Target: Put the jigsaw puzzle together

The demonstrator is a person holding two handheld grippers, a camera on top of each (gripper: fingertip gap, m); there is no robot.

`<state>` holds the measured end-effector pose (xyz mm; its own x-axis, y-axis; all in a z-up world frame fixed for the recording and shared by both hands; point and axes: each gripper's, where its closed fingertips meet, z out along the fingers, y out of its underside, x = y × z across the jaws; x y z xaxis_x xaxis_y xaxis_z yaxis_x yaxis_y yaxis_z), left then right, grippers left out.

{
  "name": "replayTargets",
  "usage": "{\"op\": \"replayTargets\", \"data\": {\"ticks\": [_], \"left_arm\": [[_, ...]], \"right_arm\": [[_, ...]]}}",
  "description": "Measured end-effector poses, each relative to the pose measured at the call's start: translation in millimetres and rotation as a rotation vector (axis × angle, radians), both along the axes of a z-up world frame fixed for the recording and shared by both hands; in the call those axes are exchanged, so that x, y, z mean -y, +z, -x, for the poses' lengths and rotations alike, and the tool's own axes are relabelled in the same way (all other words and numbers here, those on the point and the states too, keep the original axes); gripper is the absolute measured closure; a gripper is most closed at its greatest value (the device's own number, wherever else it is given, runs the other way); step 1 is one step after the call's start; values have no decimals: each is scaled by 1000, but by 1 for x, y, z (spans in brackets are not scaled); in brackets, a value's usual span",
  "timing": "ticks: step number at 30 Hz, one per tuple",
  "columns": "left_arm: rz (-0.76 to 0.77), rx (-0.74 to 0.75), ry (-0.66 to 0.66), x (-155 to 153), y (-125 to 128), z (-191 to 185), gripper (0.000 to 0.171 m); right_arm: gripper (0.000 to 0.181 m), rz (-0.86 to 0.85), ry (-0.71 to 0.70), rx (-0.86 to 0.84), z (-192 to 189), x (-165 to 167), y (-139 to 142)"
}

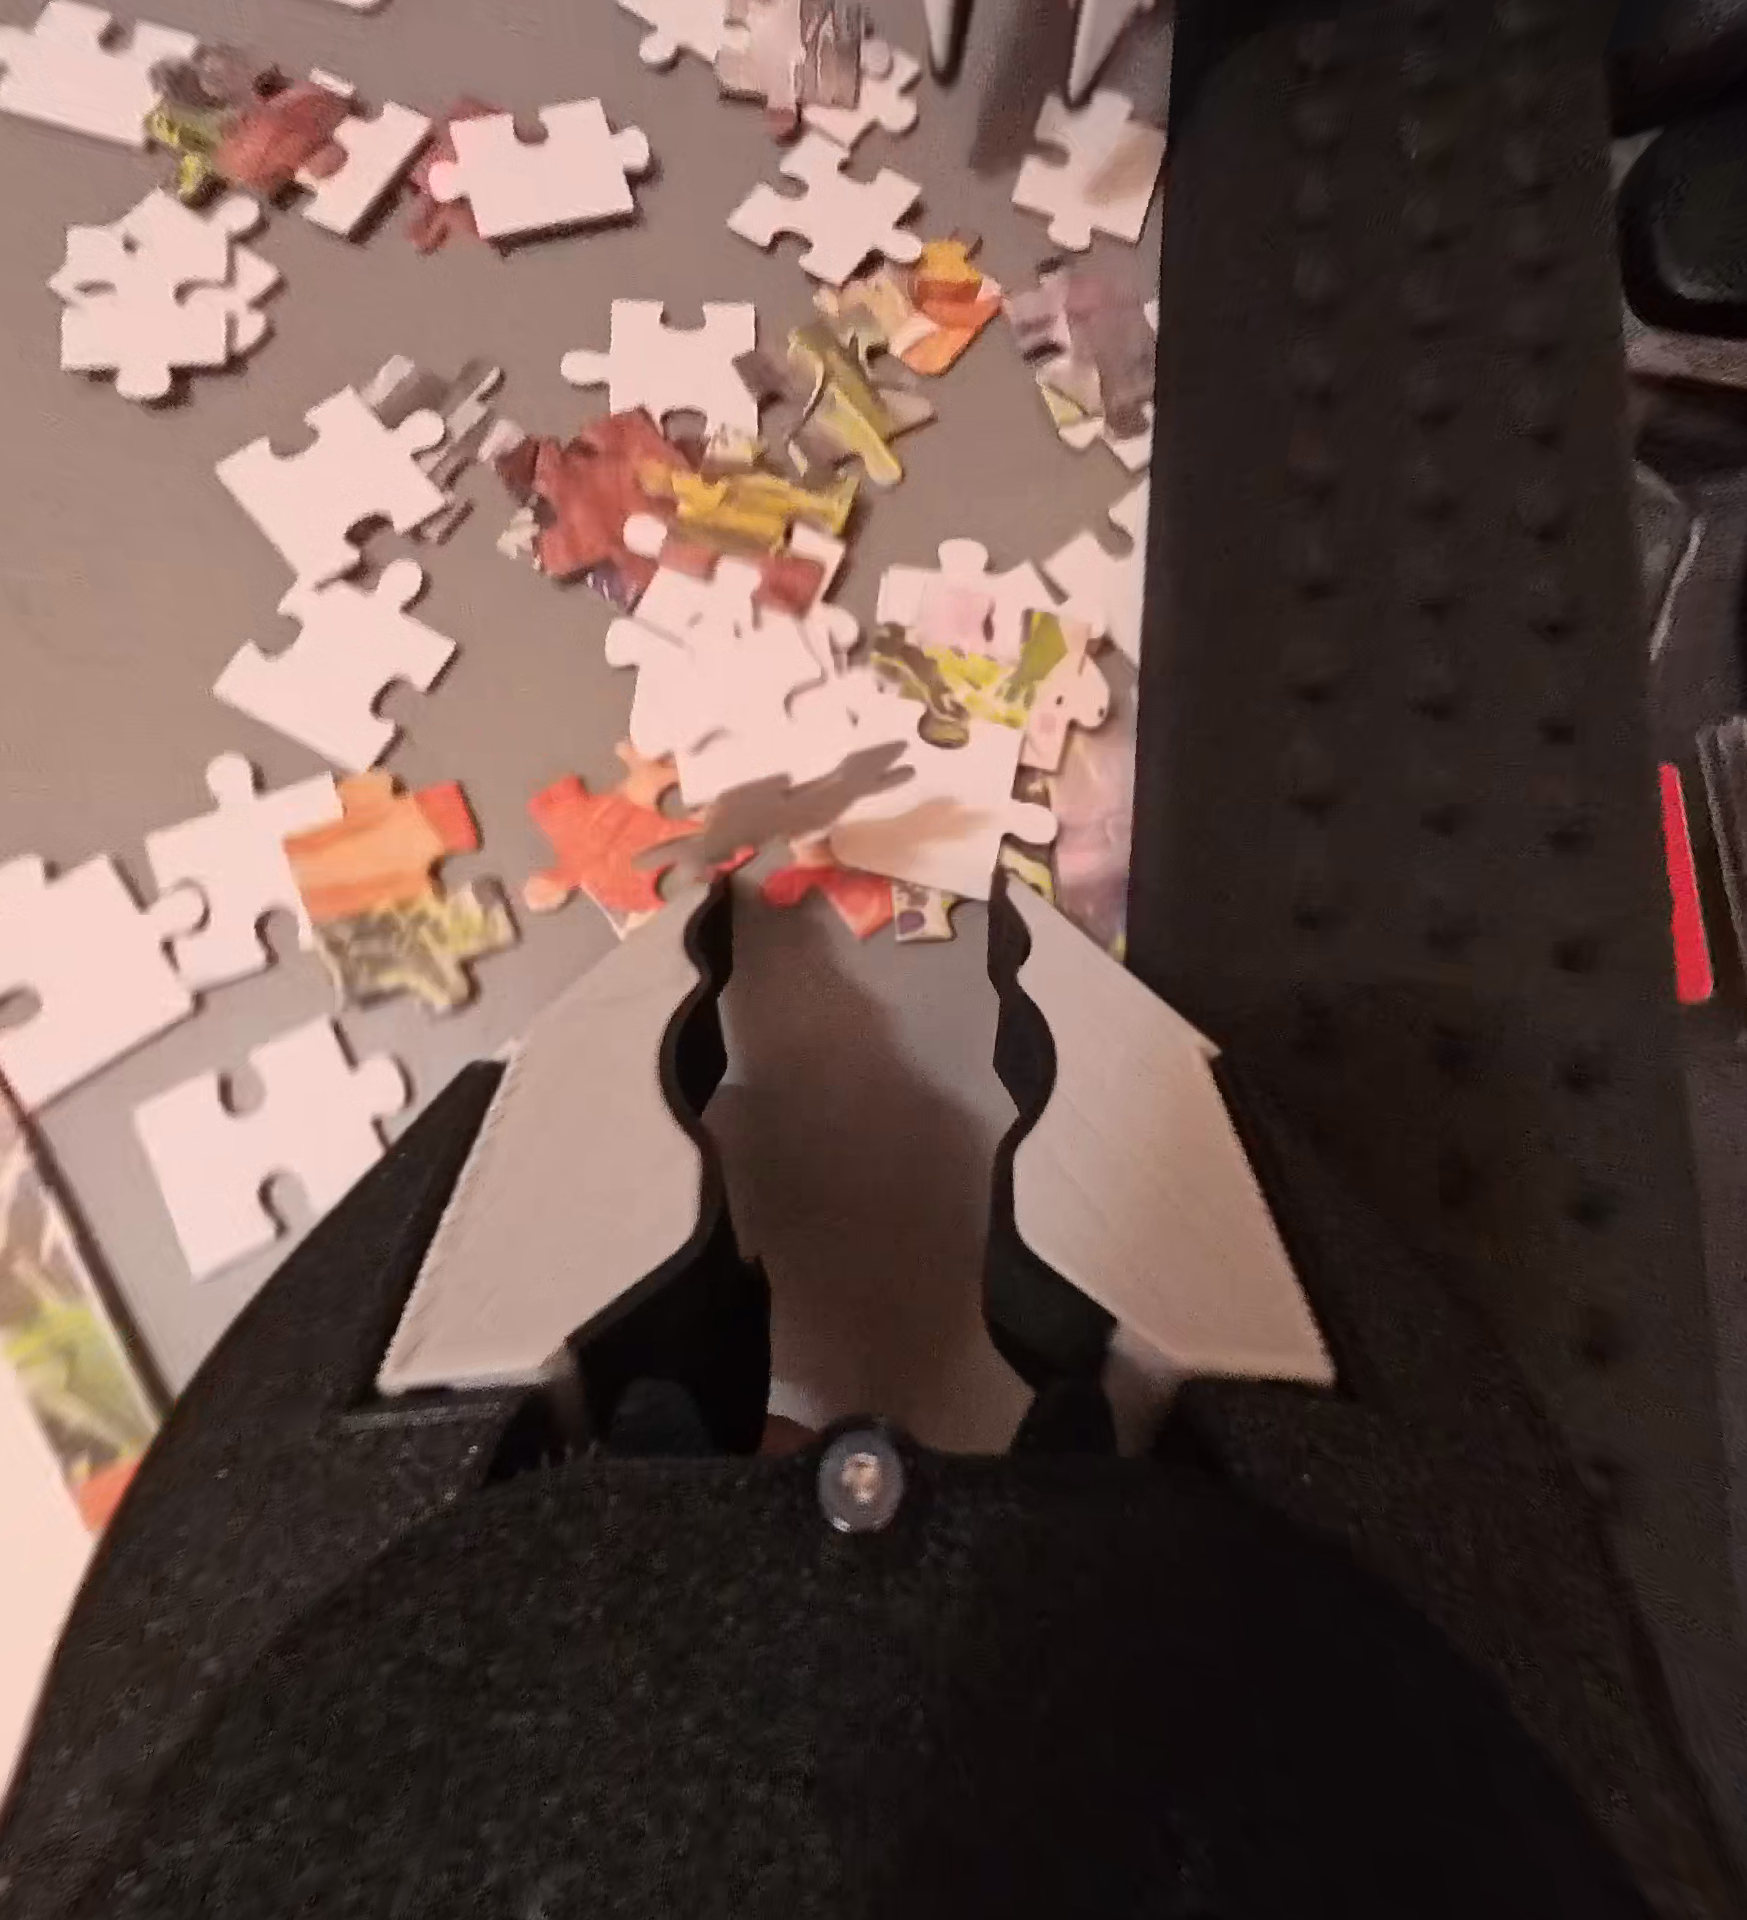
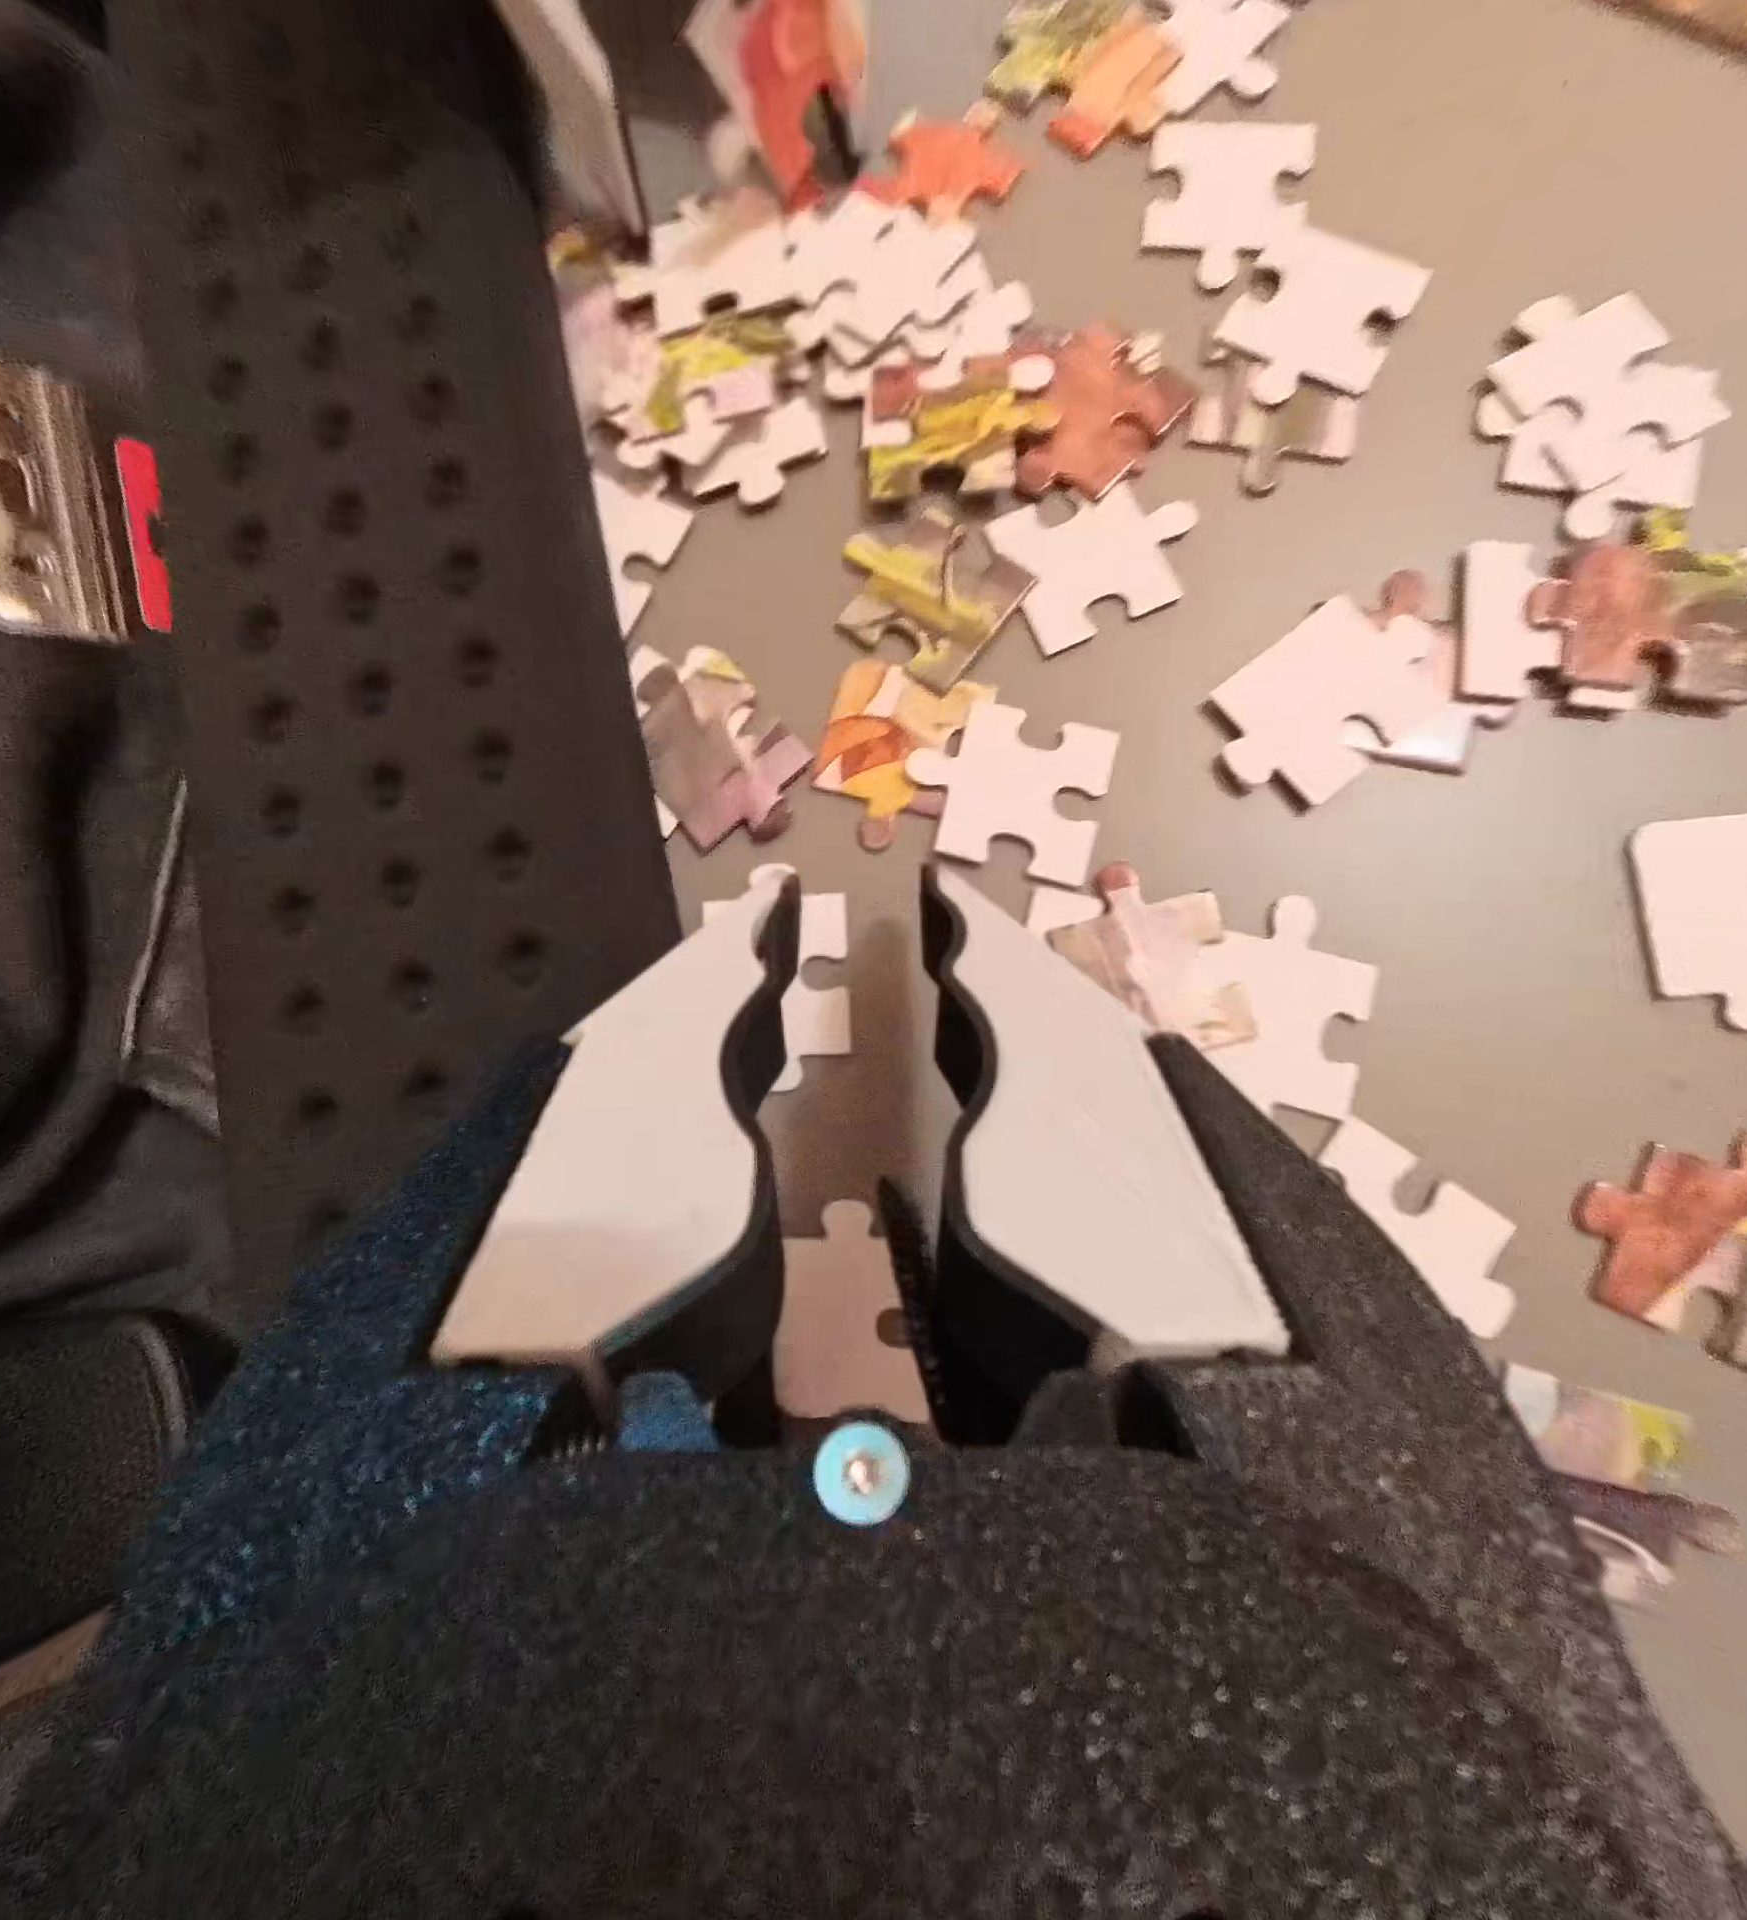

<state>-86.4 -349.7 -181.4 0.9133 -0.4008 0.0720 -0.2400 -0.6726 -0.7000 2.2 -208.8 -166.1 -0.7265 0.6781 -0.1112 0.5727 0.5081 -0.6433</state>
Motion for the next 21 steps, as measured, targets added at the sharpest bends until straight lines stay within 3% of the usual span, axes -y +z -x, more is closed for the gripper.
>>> {"op": "replayTargets", "data": {"ticks": [2, 5, 7, 9, 13, 15, 17, 21], "left_arm": [[-9, 14, -21, -30, 1, -12, 122], [-43, -39, 22, -85, 2, -16, 123], [-52, -97, 68, -113, 4, -7, 122], [-55, -102, 84, -122, 10, -1, 122], [-78, -11, -27, -82, 25, -7, 122], [-17, 48, -116, -43, 18, -16, 121], [39, 147, -193, -11, 13, -29, 122], [47, 231, -233, -3, 8, -38, 135]], "right_arm": [[167, -39, 51, 32, -9, 7, -16], [177, -14, 88, 6, -6, 15, -16], [181, -158, -24, -122, 25, -14, -14], [181, -299, -147, -227, 50, -50, -9], [181, -120, -54, -208, 30, -27, 8], [181, 19, 101, -80, -2, 10, 7], [181, 74, 182, -37, -9, 41, 3], [181, 77, 286, -12, 5, 73, -14]]}}
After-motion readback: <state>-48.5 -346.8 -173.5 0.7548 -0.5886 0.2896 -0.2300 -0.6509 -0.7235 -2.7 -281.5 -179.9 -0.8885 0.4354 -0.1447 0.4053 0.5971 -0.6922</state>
